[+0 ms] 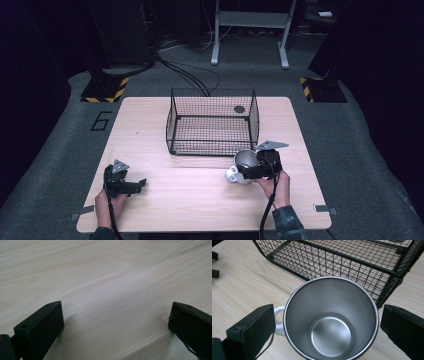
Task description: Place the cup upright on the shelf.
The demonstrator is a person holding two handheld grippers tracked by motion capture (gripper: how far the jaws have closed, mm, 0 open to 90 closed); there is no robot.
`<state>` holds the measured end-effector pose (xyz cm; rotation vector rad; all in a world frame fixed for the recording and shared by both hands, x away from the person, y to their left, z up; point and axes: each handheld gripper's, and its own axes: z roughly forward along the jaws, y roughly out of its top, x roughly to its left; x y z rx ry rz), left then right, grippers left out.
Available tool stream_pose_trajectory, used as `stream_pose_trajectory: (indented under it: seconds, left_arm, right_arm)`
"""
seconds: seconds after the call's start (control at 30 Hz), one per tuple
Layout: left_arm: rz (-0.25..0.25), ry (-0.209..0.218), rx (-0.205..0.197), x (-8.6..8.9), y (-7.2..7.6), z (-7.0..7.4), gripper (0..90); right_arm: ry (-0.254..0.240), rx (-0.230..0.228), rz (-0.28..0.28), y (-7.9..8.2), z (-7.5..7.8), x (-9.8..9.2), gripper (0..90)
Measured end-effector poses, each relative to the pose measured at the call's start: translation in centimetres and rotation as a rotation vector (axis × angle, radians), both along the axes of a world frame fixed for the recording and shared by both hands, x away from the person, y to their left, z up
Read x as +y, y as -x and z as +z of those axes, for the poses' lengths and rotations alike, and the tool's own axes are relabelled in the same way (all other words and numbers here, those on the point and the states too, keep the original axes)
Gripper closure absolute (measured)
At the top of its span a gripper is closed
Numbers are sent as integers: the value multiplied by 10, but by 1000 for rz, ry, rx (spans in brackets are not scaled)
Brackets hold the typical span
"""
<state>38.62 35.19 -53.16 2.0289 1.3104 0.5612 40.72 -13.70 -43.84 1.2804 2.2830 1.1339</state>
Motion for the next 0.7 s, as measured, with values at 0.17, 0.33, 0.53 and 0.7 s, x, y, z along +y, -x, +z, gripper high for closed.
stream_pose_trajectory:
  seconds: [0.17, 0.33, 0.53, 0.7]
  left_arm:
    - [2, 2, -4, 0, 0, 0, 0]
    - [0, 0, 0, 0, 0, 0, 0]
    - [-3, 3, 1, 0, 0, 0, 0]
    - [-2, 2, 0, 0, 0, 0, 0]
  right_arm:
    - [21, -6, 6, -3, -1, 4, 0]
    - [34, -4, -5, -5, -3, 9, 4]
    - [33, 2, -20, -6, -4, 10, 28]
    - [46, -4, -25, -6, -6, 11, 45]
